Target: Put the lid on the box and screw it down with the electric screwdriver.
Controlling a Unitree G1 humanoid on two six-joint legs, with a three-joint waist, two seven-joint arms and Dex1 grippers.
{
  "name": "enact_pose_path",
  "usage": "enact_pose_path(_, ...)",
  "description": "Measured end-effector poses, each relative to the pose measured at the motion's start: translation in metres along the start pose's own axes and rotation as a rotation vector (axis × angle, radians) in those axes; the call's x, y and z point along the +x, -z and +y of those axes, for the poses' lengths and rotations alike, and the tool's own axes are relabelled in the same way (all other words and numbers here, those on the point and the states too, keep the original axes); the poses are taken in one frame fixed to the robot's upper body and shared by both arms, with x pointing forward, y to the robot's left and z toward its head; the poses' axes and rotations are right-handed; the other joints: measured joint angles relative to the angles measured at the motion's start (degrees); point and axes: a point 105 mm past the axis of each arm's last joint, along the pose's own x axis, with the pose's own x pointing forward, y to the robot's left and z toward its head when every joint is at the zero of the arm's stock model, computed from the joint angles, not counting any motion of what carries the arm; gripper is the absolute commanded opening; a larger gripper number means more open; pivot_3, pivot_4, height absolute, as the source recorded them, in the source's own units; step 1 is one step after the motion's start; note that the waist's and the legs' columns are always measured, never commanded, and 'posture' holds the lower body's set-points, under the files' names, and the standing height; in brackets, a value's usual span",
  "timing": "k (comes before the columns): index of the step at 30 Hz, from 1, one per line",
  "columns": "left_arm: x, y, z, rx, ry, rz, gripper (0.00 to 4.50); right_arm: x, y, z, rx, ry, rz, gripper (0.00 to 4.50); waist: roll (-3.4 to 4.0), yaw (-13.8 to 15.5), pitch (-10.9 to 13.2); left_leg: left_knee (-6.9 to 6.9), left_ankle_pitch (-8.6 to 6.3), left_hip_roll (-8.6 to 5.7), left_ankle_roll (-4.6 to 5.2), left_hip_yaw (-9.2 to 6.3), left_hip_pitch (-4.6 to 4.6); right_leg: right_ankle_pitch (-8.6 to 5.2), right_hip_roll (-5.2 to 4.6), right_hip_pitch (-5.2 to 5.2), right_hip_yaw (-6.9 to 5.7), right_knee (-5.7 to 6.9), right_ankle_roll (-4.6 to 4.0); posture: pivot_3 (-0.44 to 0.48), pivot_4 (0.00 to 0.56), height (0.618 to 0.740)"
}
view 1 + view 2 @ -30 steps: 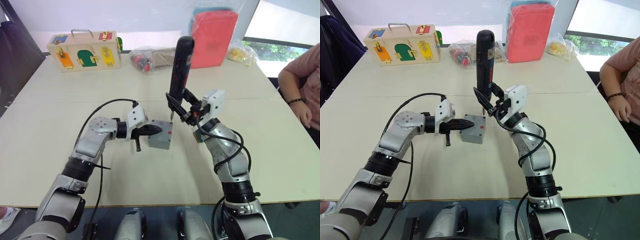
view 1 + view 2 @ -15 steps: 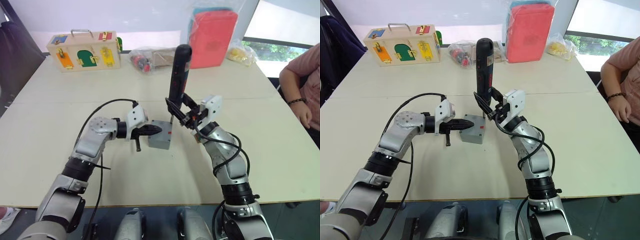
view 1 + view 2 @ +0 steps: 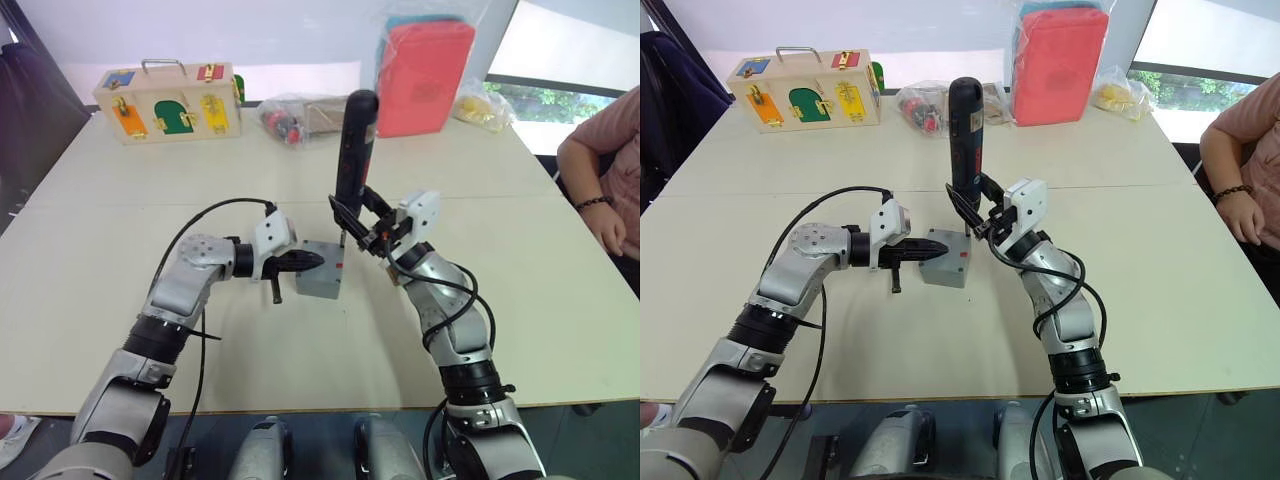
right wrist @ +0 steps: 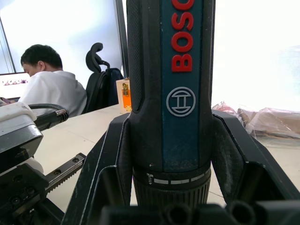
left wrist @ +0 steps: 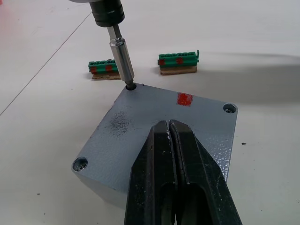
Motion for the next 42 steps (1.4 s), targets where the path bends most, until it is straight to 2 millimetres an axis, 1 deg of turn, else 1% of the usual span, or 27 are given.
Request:
enact_pose_path(8, 0.0, 0.001, -0.001, -0.003, 0.001, 0.002, 0.0, -0.001, 0.004, 0.001, 0.008, -0.01, 0.032, 1.79, -0.03, 0.0, -0.1, 0.0, 0.0, 0.0, 0.0, -0.01, 0.06, 0.0, 0.0, 0.08, 0.0, 0.0, 0.0, 0.0, 0.15, 0.73)
enact_pose_path(16, 0.0, 0.004, -0.001, -0.005, 0.001, 0.015, 0.0, -0.005, 0.008, 0.0, 0.029, 0.022, 0.072, 1.79, -0.07, 0.0, -0.5, -0.01, -0.01, 0.0, 0.01, -0.03, 0.19, -0.01, 0.01, 0.25, 0.0, -0.02, 0.0, 0.0, 0.15, 0.73)
enact_pose_path(18, 0.0, 0.005, -0.002, -0.007, 0.002, 0.018, 0.0, -0.006, 0.011, -0.001, 0.023, 0.03, 0.095, 1.79, -0.1, 0.0, -0.6, -0.02, -0.01, 0.0, 0.01, -0.04, 0.34, -0.01, 0.01, 0.42, 0.0, -0.05, -0.01, 0.0, 0.15, 0.73)
enact_pose_path(21, 0.0, 0.007, -0.004, -0.013, 0.007, 0.027, 0.0, -0.006, 0.016, 0.0, 0.002, 0.026, 0.136, 1.79, -0.13, 0.0, -0.7, -0.19, -0.06, 0.0, 0.09, -0.04, 1.05, -0.06, 0.01, 1.15, -0.02, -0.26, 0.01, 0.0, 0.15, 0.73)
enact_pose_path(26, 0.001, 0.009, -0.005, -0.019, 0.012, 0.037, 0.0, -0.006, 0.019, 0.001, -0.009, 0.037, 0.156, 1.79, -0.4, 0.1, -1.1, -0.19, -0.07, 0.01, 0.11, -0.08, 1.08, -0.09, 0.01, 1.18, -0.03, -0.26, 0.01, 0.0, 0.15, 0.73)
enact_pose_path(42, 0.001, 0.012, -0.006, -0.017, 0.015, 0.05, 0.0, -0.007, 0.021, 0.0, -0.012, 0.059, 0.167, 1.79, -0.44, 0.2, -1.5, -0.19, -0.09, 0.01, 0.14, -0.1, 1.08, -0.09, 0.0, 1.19, -0.03, -0.28, 0.0, 0.0, 0.15, 0.73)
